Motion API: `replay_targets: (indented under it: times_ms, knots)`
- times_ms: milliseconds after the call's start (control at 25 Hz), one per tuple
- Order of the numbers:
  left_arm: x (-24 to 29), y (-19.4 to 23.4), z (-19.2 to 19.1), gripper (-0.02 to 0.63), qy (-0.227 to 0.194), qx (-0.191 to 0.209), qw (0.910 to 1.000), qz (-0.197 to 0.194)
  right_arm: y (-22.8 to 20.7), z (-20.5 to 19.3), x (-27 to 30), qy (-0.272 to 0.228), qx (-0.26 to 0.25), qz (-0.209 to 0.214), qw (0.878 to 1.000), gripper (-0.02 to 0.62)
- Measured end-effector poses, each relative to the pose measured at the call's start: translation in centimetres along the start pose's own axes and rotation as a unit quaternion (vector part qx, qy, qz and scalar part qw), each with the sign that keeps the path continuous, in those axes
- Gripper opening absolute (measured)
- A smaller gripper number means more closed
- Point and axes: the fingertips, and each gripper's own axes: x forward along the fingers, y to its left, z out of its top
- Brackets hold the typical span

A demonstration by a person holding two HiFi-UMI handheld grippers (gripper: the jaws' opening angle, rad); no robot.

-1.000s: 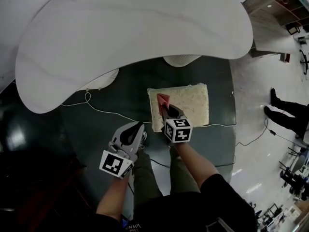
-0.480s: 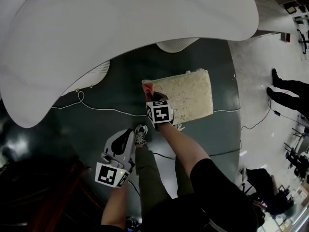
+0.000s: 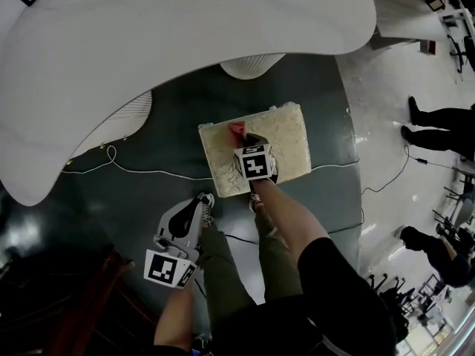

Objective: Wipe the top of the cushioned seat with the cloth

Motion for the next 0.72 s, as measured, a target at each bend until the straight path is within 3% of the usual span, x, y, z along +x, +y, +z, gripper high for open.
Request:
replay_targets:
  times_ms: [400, 720]
  knots:
    - [6.0, -5.1, -0.2, 0.018, 0.013, 0.010, 0.9989, -0.043, -17.2, -1.2, -4.4, 0.006, 0.016, -0.096, 0.995, 0.028]
    - [8.7, -7.6, -0.6, 0.018, 0.023, 0.010, 0.9978, -0.061, -24.4, -2.7, -6.3, 0.023, 0.030, -0.147, 0.988, 0.028]
